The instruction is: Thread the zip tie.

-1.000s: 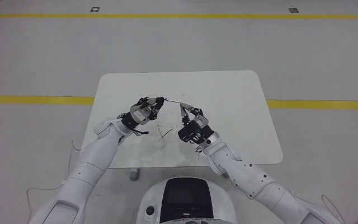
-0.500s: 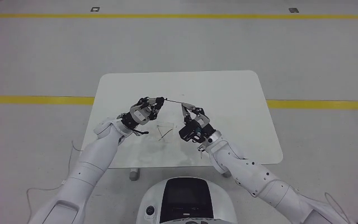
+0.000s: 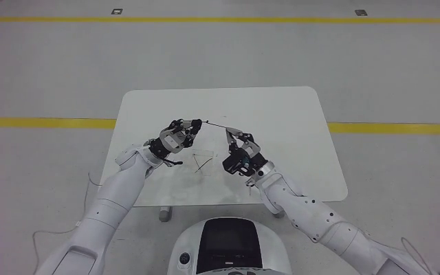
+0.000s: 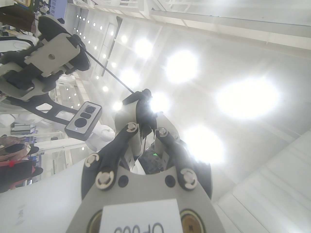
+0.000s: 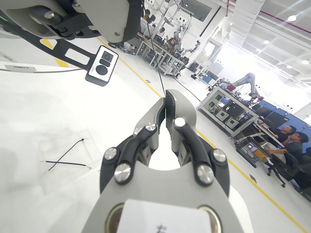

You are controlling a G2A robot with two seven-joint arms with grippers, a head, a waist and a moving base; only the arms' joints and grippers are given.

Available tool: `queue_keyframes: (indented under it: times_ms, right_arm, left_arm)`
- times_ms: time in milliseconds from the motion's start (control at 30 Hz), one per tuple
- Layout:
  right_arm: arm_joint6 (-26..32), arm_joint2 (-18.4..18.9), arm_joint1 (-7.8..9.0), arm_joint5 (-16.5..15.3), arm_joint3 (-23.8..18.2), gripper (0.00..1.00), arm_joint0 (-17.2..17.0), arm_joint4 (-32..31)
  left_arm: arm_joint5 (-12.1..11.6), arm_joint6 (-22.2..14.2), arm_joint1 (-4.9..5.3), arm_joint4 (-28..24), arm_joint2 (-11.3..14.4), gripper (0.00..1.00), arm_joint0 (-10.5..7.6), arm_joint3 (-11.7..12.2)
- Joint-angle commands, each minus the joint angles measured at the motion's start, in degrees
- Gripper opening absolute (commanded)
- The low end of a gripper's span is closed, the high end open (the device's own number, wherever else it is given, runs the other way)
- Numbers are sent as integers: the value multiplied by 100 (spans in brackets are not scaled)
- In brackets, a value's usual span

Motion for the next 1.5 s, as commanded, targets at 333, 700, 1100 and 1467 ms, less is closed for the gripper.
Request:
queue_keyframes:
  times_ms: [333,700,1100,1467]
  right_arm:
    - [-10,-59,76,0,-44,100,-28,0]
    - [29,183,234,-13,-31,100,-348,12]
    - [-123,627,278,-388,-5,100,-583,415]
    - [-564,1351,413,-1571,-272,100,-1045,1081]
  left_arm:
    - [0,0,0,0,0,0,0,0]
    - [0,0,0,0,0,0,0,0]
    - [86,147,74,206,-150,0,195,-300]
    - [59,80,175,504,-338,0,497,-695]
